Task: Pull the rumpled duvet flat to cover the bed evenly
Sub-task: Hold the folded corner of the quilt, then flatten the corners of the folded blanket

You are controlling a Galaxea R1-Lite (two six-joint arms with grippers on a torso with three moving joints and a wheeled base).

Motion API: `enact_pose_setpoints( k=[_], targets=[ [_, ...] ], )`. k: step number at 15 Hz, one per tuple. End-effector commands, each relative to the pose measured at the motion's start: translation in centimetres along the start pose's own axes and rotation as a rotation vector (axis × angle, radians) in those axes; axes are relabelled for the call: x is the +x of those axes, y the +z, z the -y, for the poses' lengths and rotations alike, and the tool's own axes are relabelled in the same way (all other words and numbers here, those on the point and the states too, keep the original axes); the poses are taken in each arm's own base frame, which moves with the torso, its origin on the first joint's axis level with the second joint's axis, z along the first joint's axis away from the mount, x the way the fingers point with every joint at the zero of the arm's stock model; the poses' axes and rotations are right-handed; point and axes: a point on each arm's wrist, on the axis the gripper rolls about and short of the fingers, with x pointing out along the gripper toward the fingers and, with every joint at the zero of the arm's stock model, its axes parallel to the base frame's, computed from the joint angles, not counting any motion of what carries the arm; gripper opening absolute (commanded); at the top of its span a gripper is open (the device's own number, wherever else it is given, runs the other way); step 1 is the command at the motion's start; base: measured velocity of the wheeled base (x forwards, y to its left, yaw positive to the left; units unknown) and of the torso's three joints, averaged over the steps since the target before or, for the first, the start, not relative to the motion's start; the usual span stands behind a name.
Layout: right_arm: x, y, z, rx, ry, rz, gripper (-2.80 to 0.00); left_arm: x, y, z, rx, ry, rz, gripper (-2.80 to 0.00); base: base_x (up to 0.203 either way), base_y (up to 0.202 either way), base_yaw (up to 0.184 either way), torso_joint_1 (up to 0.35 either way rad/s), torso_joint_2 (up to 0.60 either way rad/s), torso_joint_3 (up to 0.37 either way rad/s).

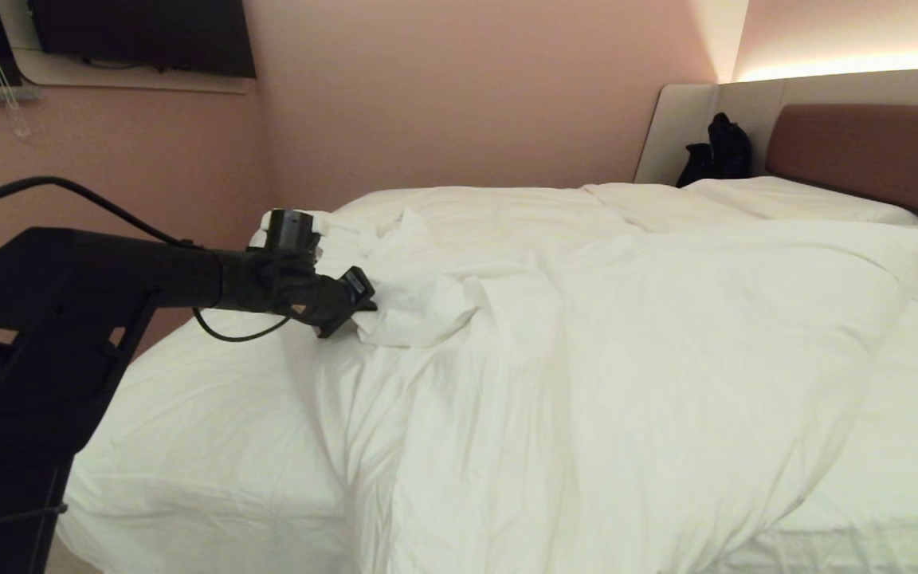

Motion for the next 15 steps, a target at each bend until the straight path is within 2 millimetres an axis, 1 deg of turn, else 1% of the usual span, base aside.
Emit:
enact_pose_setpoints(
  k=[1,3,5,7,8,10,14,15],
  targets=[
    [0.0,0.0,0.0,-0.001,0.000,0.000,-2.80,-0.3,0.0,0.1,-0.004,0.000,-0.001,-2.80,0.000,0.000,0.000,0.000,0.00,0.000],
    [0.0,0.0,0.0,-0.001,0.000,0.001,-2.80,-1.2,0.2,0.7,0.004,-0.008,0.012,-2.80,0.000,0.000,0.000,0.000,0.00,0.000],
    [0.0,0.0,0.0,-0.001,-0.001,0.000,-2.80,-2.6,0.3,1.4,0.039,-0.017,0.026,-2.80,0.000,0.000,0.000,0.000,0.00,0.000],
    [0.0,0.0,0.0,-0.001,0.000,0.001,-2.80,-3.9,0.1,1.8,0.070,-0.017,0.030,-2.80,0.000,0.000,0.000,0.000,0.00,0.000],
    [0.0,0.0,0.0,-0.001,-0.001,-0.001,-2.80,-5.3,0.0,2.1,0.092,-0.019,0.037,-2.80,0.000,0.000,0.000,0.000,0.00,0.000],
    [0.0,0.0,0.0,0.000,0.000,0.000,-2.80,-8.8,-0.4,2.6,0.137,-0.018,0.059,-2.80,0.000,0.000,0.000,0.000,0.00,0.000],
    [0.0,0.0,0.0,-0.001,0.000,0.001,-2.80,-15.1,-0.6,1.2,0.239,0.064,0.140,-2.80,0.000,0.000,0.000,0.000,0.00,0.000],
    [0.0,0.0,0.0,0.000,-0.001,0.001,-2.80,-17.3,-0.6,1.0,0.266,0.087,0.184,-2.80,0.000,0.000,0.000,0.000,0.00,0.000]
  ],
)
